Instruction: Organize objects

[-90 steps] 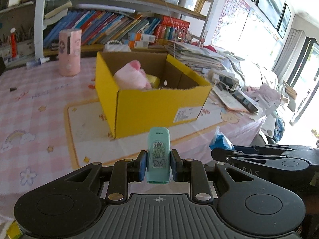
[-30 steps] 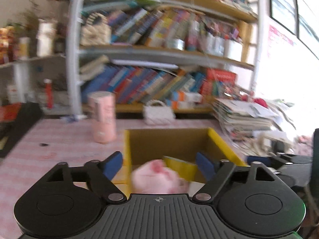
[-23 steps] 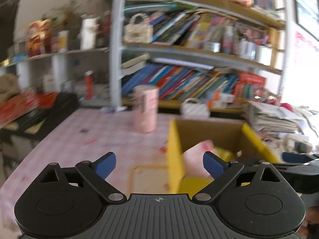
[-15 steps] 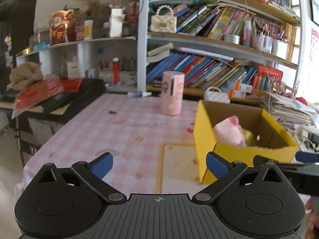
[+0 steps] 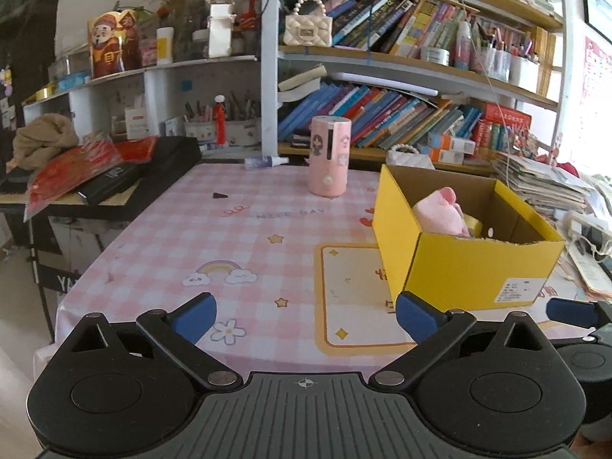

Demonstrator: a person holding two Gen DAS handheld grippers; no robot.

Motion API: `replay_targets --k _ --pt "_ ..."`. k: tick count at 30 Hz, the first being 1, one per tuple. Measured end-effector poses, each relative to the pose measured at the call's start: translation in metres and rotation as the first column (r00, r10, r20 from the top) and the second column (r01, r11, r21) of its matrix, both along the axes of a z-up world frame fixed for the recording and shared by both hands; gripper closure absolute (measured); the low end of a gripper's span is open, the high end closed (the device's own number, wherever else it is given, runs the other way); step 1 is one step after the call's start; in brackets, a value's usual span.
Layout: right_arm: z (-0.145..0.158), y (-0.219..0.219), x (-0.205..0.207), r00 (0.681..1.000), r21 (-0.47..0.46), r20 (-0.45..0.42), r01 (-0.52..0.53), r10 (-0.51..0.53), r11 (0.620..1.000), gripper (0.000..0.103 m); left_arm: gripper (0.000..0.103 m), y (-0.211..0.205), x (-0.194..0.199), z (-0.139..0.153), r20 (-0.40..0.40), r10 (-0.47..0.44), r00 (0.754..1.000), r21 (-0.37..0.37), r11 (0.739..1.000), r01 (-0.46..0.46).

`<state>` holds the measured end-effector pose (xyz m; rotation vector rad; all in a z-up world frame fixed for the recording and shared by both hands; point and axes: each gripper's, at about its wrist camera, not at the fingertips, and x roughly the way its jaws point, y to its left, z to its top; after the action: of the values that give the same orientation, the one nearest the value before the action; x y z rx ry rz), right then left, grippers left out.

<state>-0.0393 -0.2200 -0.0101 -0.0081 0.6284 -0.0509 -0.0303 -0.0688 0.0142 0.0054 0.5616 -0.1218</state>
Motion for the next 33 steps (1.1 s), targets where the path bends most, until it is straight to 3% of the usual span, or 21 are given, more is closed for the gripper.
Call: replay_targets --k 10,33 --pt "-0.001 0.004 -0.008 1.0 -0.002 -0.005 0.03 -0.03 1.0 0.002 0.001 -0.004 0.001 -0.005 -0.039 -0.045 0.998 -0.02 0.999 0.044" --pt "0.0 0.003 -0.014 0.999 -0.004 -0.005 0.052 -0.052 0.999 0.001 0.0 -0.004 -0.003 -0.003 -0.066 -0.039 0.997 -0.026 0.999 0.037"
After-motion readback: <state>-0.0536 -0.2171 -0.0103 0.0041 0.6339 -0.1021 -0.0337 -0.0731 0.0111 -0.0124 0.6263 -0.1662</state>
